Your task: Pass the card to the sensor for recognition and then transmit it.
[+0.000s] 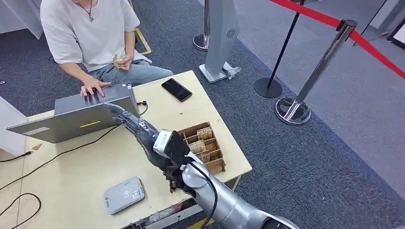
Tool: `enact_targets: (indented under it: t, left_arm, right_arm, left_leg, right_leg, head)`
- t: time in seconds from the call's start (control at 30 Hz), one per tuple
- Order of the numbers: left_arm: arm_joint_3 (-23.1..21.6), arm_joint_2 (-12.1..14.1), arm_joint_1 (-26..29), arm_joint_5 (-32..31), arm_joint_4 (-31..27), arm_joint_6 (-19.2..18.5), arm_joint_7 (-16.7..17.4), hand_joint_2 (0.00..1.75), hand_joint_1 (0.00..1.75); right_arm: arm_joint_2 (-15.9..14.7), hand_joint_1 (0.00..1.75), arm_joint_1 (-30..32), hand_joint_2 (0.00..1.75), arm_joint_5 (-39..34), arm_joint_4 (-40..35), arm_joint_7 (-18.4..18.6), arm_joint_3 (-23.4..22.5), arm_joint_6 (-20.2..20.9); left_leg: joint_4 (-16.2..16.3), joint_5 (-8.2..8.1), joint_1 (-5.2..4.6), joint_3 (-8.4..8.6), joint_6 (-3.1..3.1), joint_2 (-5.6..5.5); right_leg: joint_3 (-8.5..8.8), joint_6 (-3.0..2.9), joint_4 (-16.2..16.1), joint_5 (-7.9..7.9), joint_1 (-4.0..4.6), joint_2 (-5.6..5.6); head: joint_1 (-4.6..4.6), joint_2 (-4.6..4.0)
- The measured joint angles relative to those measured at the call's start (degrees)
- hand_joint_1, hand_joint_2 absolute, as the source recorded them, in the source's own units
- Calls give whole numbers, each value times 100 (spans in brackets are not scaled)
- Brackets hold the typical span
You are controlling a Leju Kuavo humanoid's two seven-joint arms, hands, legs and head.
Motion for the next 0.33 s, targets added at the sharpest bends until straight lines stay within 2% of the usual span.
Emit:
enact_targets:
  t: [0.17, 0.33]
  left_arm:
    - [0, 79, 23, -35, 0, -125, 63, 0, 0]
    - [0, 122, 30, -59, 0, -157, 179, 0, 0]
  right_arm:
    - [-26, 0, 375, 0, 53, -441, -103, 138, -142]
    - [-55, 0, 525, 0, 63, -542, -170, 242, -210]
  left_leg:
    - [0, 0, 0, 1, 0, 0]
    - [-1, 0, 1, 1, 0, 1]
  right_leg:
    - [0, 0, 0, 0, 0, 0]
    - [0, -1, 0, 0, 0, 1]
  head:
    - [-2, 0]
    - [-2, 0]
